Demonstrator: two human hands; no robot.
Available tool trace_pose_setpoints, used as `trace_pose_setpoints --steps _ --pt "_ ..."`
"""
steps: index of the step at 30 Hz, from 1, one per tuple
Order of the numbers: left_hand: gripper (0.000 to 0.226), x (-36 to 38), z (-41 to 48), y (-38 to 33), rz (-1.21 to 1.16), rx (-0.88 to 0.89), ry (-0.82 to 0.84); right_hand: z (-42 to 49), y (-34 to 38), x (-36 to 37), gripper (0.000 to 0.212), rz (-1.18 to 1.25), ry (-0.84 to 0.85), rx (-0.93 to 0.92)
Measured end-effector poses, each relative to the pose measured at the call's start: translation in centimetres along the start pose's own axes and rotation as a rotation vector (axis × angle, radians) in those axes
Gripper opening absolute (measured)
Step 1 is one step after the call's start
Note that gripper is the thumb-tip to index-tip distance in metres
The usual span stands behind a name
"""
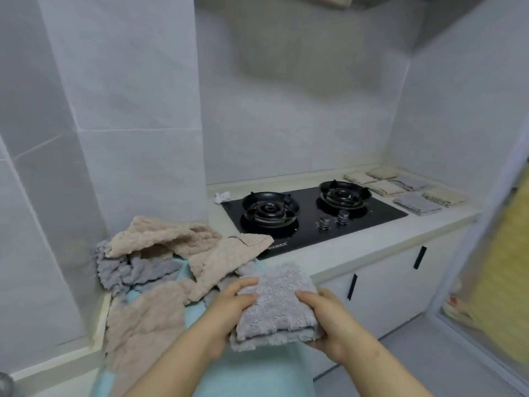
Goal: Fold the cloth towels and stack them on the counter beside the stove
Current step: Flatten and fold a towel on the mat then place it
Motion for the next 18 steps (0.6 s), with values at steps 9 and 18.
trace_pose_setpoints --steps 9,18 --pt "0.032 19.7 8.7 -3.3 0.016 -0.02 0.107 5.5 5.7 -18.6 0.028 -0.002 -0.099 -0.059" --pt "0.037 35.6 16.7 -6.9 -0.012 -0.019 0.174 12.4 10.4 -34.5 0.023 0.073 -0.194 -0.063"
Point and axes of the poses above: each hand's wrist, its own z-axis towards the middle knuckle, its own x-axis out of the palm, y = z × x, the point moved 9 cm from there along z, towards the middle knuckle, and after that the axes turned 5 degrees about -x, right-handed, at the moved point
